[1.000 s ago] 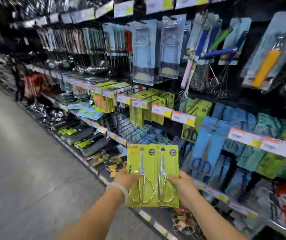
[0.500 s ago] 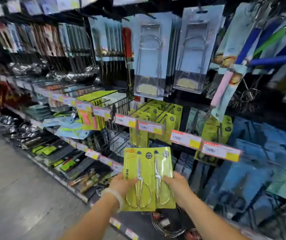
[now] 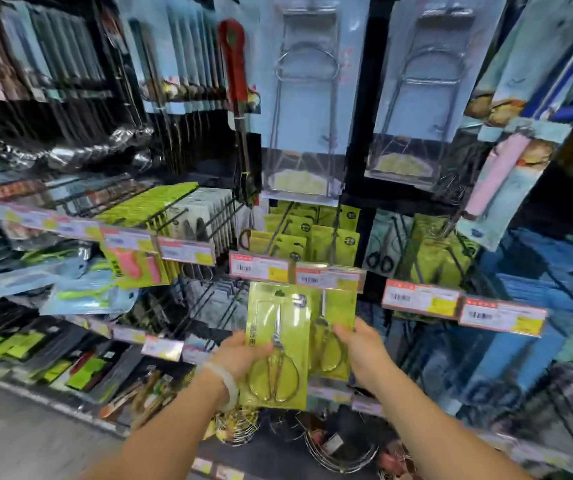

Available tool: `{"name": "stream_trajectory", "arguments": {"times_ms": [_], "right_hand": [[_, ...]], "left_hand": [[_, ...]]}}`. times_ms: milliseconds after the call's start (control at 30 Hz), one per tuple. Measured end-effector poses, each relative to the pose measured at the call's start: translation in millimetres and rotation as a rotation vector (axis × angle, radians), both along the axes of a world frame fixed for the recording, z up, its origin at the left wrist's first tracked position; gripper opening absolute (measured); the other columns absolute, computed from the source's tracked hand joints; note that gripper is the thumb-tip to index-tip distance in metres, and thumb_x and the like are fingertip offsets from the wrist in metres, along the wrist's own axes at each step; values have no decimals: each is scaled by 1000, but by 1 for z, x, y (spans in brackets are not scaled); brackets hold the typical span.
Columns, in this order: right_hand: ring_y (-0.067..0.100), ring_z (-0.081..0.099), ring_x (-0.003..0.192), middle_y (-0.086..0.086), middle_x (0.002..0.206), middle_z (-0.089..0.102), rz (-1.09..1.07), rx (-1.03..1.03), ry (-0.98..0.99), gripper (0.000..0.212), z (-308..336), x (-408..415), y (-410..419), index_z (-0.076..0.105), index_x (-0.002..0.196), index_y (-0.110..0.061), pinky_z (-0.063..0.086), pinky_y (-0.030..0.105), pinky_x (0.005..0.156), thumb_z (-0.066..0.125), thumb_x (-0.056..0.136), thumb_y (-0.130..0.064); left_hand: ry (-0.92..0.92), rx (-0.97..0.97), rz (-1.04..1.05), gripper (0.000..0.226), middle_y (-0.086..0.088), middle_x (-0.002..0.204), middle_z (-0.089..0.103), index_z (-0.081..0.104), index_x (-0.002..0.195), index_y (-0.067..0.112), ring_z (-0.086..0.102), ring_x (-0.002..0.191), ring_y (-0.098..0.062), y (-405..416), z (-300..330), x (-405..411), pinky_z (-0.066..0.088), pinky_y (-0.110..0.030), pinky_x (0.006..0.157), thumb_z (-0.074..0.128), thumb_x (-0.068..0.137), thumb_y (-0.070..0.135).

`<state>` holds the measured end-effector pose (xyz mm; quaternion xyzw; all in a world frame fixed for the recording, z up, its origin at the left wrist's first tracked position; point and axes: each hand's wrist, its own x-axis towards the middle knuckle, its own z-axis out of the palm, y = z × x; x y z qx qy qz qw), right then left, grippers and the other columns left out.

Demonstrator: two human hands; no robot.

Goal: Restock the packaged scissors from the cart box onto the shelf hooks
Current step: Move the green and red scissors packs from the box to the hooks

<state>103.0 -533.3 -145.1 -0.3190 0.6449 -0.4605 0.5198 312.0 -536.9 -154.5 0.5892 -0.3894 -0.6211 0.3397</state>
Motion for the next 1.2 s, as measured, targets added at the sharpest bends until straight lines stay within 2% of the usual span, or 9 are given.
{"name": "stream_trajectory", "arguments": {"times_ms": [67,300,467,600,700,800,867,967,1200], "right_hand": [[35,60,108,15,114,65,-5,10,-7,17,-2,2,-1,59,107,-7,44,53,100,54,94,-15],[30,50,119,12,134,48,-14,65,293,53,6,-4,-14,31,140,-10,40,32,90,40,97,-40],[15,53,101,-1,117,57,63,12,148,48,3,2,9,50,124,-14,42,29,91,47,92,-50],[14,64,94,0,108,68,198,-93,197,18,-2,14,29,60,108,-18,52,19,74,61,90,-21],[13,63,86,3,103,68,117,-150,234,20,9,9,31,60,109,-10,51,11,62,59,89,-6],[23,64,96,10,109,67,73,-227,259,23,25,4,26,60,111,-5,56,30,81,58,89,-3],[26,63,100,13,108,67,21,-267,265,21,33,3,21,60,110,-4,53,40,90,59,89,-4],[24,60,87,13,93,65,-84,-255,276,17,34,3,14,61,98,-1,50,40,82,61,89,-16],[14,31,58,1,60,32,-42,-202,368,36,13,3,12,37,63,-11,26,28,58,56,92,-22]], "left_hand": [[20,8,-40,79,-9,146,42,36,142,7,47,129,-32,-2,-5,-3,36,-47,110,76,76,19],[19,9,-103,85,-9,143,47,37,142,12,46,130,-29,-6,-9,-14,37,-51,109,78,69,28],[-42,-78,-153,42,7,103,63,47,122,27,59,98,-9,-5,-9,-28,37,-32,103,66,86,18],[-81,-108,-139,11,-8,100,71,64,100,15,67,95,-27,-7,-10,-41,54,-44,90,57,91,13],[-51,-144,-84,8,-2,81,75,68,85,15,70,74,-18,-9,-5,-50,59,-31,67,62,89,11],[-1,-158,-46,8,-12,91,74,68,79,14,70,84,-27,-17,4,-60,57,-41,81,65,87,15],[-9,-173,-27,7,-8,102,71,69,88,15,67,95,-25,-22,11,-65,52,-44,90,67,85,21],[47,-115,50,58,-6,140,49,44,137,7,47,129,-26,-26,15,-73,35,-46,111,67,86,23],[9,-93,46,65,-10,146,42,36,142,4,45,128,-27,-25,5,-71,35,-41,110,65,87,22]]}}
